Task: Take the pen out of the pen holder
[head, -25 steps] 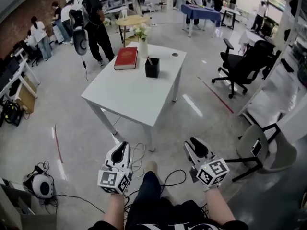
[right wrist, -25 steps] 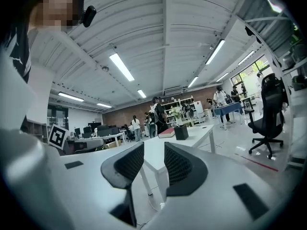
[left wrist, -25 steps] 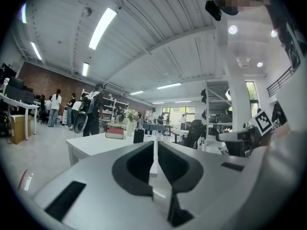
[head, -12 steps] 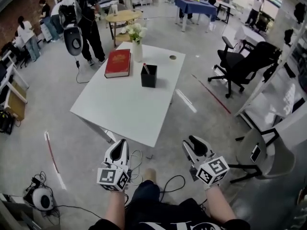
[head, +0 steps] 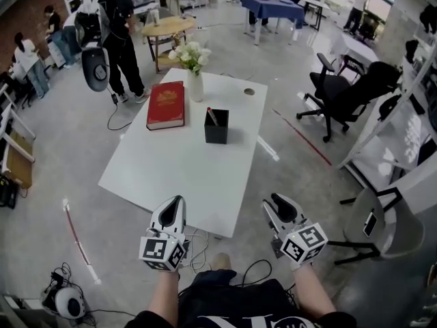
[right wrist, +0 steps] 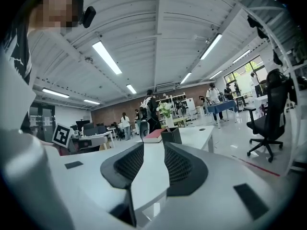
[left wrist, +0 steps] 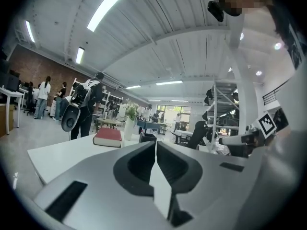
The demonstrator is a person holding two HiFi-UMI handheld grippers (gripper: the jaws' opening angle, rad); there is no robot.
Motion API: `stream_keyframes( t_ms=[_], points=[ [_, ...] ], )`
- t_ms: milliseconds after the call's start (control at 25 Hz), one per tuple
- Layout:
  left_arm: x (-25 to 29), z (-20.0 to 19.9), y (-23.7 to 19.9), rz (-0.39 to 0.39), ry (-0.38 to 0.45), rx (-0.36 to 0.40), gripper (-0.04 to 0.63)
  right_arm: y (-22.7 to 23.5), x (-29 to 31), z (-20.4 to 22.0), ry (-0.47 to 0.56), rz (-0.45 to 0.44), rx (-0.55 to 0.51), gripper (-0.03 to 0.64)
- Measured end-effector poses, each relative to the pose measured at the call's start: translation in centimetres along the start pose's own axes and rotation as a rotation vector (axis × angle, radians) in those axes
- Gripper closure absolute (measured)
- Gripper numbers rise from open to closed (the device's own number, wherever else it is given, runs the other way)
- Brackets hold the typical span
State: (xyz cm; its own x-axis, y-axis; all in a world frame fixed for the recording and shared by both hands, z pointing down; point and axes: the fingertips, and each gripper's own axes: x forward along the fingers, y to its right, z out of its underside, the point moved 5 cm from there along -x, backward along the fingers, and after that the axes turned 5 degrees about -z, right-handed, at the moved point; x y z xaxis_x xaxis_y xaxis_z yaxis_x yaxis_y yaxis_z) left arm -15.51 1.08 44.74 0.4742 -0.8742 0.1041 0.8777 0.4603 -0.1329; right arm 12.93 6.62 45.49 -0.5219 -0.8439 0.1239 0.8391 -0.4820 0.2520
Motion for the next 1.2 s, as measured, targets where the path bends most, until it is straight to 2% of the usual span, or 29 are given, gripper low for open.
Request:
stream_keyframes(
  t_ms=[280, 600, 880, 1200],
  points=[
    [3.4, -0.8, -2.5, 0.002, 0.004, -0.001, 0.581, 0.5, 4.2, -0.9, 0.0, -0.017, -0.021, 0.472],
    [4.8, -1.7, -3.1, 0.019, 0.011, 0.019, 0.585, 1.2, 6.7, -2.3, 0.009, -0.049, -0.052, 0.476],
    [6.3, -1.7, -4.8, -0.03, -0.004, 0.024, 0.589, 2.5, 11.0, -2.8, -0.019, -0.127, -0.054, 0.486],
    [10.7, -2.6, -6.5, -0.091, -0.012, 0.024, 0.589, 5.7, 17.5, -4.7, -0.063, -0.226, -0.081, 0.488]
  ],
)
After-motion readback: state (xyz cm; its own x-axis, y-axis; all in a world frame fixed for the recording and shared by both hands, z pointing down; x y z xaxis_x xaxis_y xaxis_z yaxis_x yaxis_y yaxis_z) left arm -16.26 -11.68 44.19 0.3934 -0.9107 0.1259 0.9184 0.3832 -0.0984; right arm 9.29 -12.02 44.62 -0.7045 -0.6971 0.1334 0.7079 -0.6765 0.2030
